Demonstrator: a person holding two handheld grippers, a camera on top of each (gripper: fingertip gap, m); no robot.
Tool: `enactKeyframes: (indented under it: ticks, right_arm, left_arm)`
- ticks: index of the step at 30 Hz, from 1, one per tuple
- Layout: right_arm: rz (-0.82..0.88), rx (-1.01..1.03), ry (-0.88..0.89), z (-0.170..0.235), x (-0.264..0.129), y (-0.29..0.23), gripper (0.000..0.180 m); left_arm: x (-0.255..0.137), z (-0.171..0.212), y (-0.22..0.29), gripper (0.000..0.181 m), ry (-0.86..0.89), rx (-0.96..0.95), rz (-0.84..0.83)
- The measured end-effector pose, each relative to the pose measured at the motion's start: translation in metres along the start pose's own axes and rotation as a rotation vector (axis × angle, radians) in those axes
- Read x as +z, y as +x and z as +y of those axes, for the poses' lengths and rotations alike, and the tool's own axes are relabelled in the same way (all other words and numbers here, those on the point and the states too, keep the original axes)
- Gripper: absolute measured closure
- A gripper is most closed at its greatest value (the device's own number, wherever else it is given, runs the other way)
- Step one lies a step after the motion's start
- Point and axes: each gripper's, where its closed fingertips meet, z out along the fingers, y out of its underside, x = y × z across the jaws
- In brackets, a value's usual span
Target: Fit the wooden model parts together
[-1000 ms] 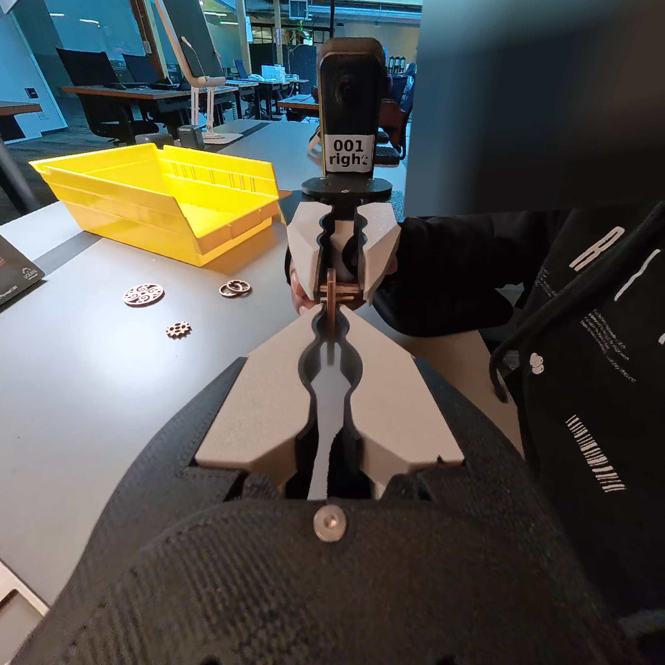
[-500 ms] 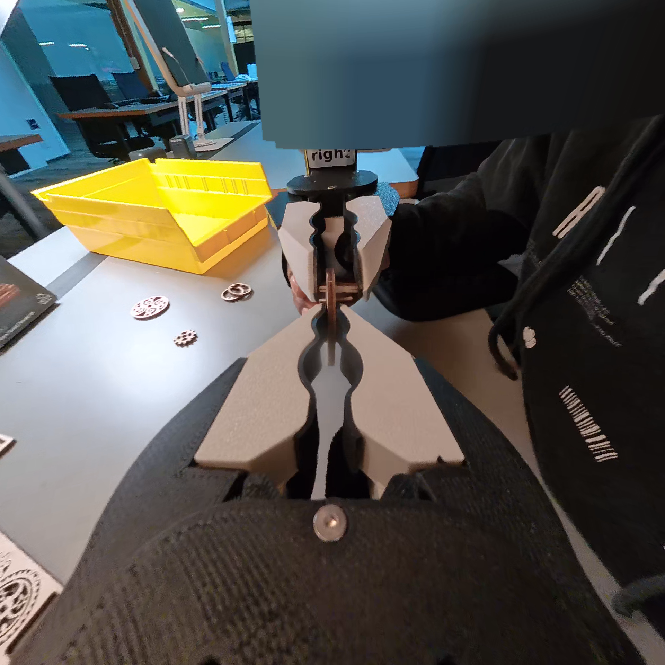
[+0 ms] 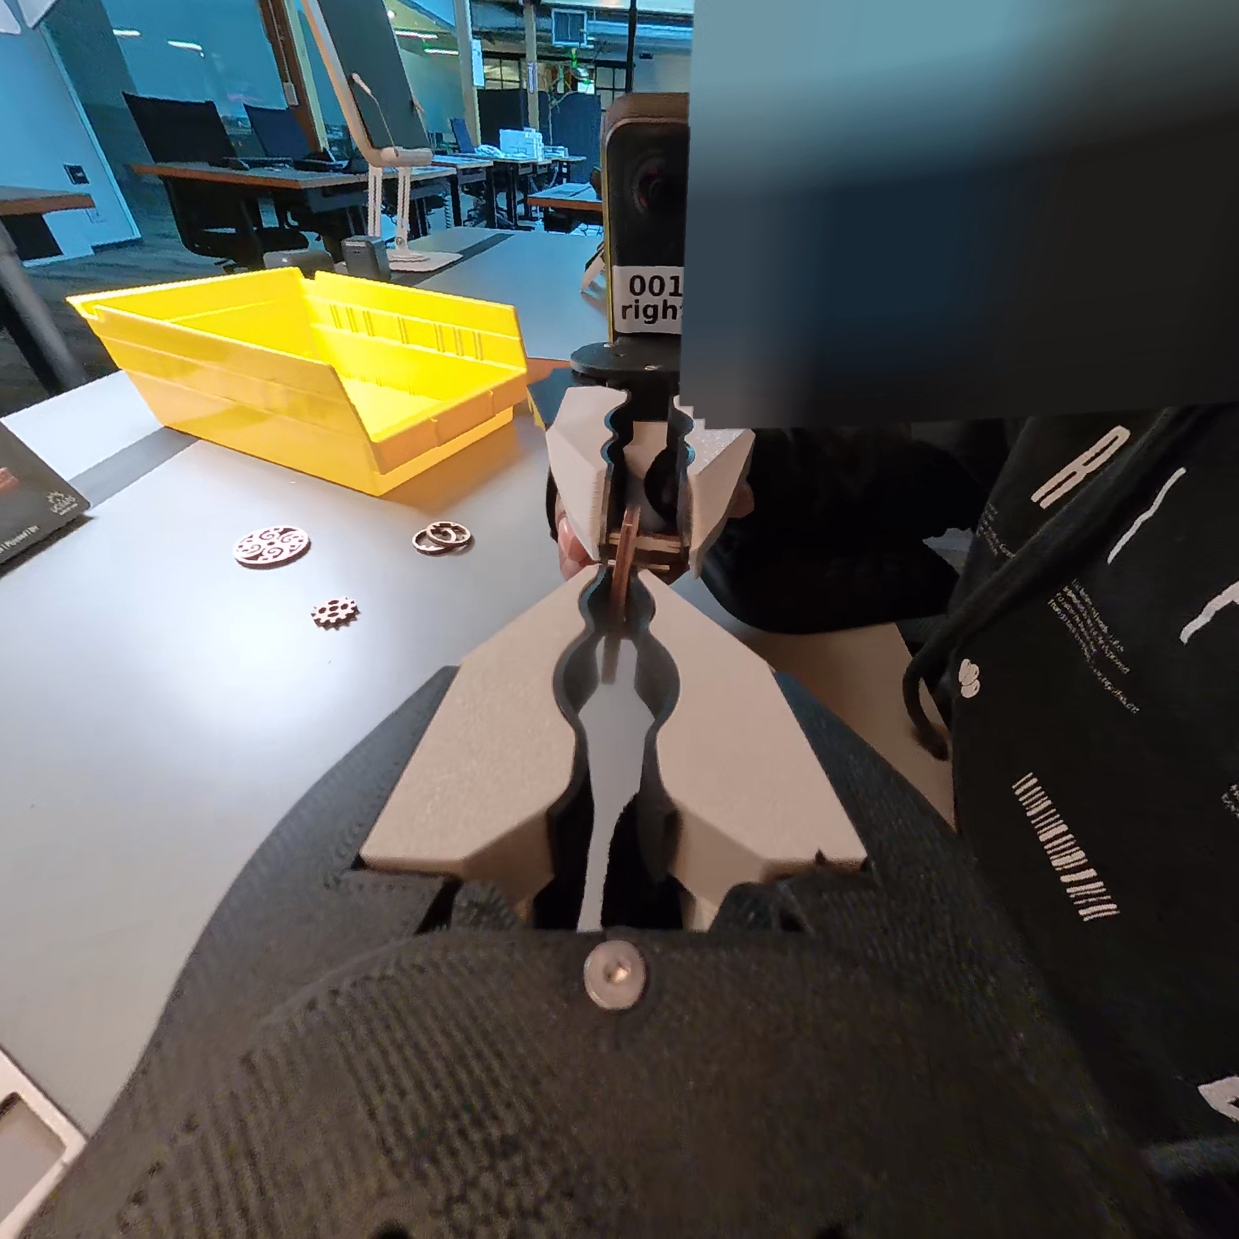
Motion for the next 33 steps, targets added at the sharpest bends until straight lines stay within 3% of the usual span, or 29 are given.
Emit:
enactKeyframes:
  ticks: [9, 12, 14, 17, 19, 20, 24, 30, 33]
  right_arm:
    - [0.015, -0.022, -0.018, 0.0, -0.001, -0.002, 0.16]
    - [0.006, 0.0, -0.042, 0.003, 0.0, -0.002, 0.148]
    - [0.003, 0.007, -0.028, 0.002, -0.001, -0.001, 0.153]
    - [0.056, -0.004, -0.098, 0.01, 0.0, 0.009, 0.135]
    - [0.219, -0.06, -0.139, 0.013, -0.005, 0.032, 0.141]
    - [0.296, -0.057, -0.116, 0.008, -0.011, 0.043, 0.153]
    - [0.375, 0.07, -0.13, 0.012, -0.01, 0.053, 0.159]
    - [0.472, 0.212, -0.102, 0.018, 0.007, 0.069, 0.174]
    - [0.525, 0.214, -0.108, 0.02, 0.006, 0.074, 0.178]
  left_arm:
    - [0.0, -0.002, -0.002, 0.179, 0.013, -0.058, -0.013]
    - [0.0, 0.002, -0.006, 0.178, 0.003, -0.053, -0.029]
    - [0.002, 0.002, -0.005, 0.179, 0.004, -0.057, -0.026]
    - [0.002, 0.008, -0.021, 0.179, -0.03, -0.048, -0.119]
    - [-0.005, 0.011, -0.039, 0.18, -0.056, 0.047, -0.251]
    - [-0.01, 0.011, -0.048, 0.181, -0.065, 0.098, -0.319]
    - [-0.021, 0.01, -0.07, 0.181, -0.114, 0.266, -0.531]
    - [-0.015, 0.009, -0.073, 0.18, -0.199, 0.451, -0.655]
    - [-0.014, 0.009, -0.078, 0.181, -0.216, 0.418, -0.669]
